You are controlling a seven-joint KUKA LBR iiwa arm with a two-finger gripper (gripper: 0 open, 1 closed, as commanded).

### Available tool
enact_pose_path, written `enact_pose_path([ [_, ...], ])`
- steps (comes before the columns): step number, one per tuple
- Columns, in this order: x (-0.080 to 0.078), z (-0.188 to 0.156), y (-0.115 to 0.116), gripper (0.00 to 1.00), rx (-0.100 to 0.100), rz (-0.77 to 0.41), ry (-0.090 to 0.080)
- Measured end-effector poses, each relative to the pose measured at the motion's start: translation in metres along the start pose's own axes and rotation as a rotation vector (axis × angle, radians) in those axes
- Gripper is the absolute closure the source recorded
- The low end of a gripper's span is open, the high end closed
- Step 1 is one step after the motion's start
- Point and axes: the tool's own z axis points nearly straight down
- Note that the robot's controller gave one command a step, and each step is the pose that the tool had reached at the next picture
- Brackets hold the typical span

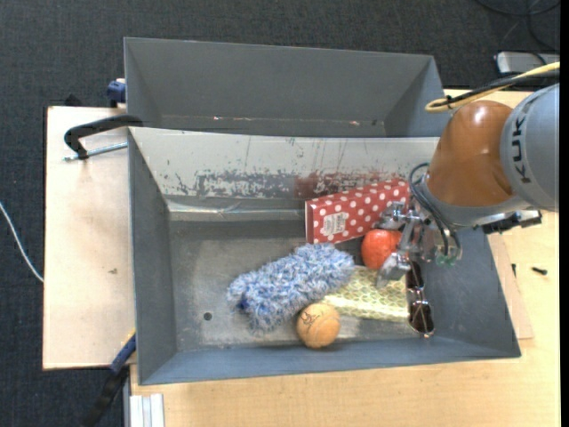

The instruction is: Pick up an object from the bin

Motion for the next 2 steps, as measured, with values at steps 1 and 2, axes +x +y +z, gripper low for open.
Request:
enact_pose_path([
  [1, -0.002, -0.042, -0.009, 1.00, -0.002, -0.004, 0.007],
  [2, -0.006, -0.066, -0.013, 1.00, -0.001, -0.004, 0.004],
])
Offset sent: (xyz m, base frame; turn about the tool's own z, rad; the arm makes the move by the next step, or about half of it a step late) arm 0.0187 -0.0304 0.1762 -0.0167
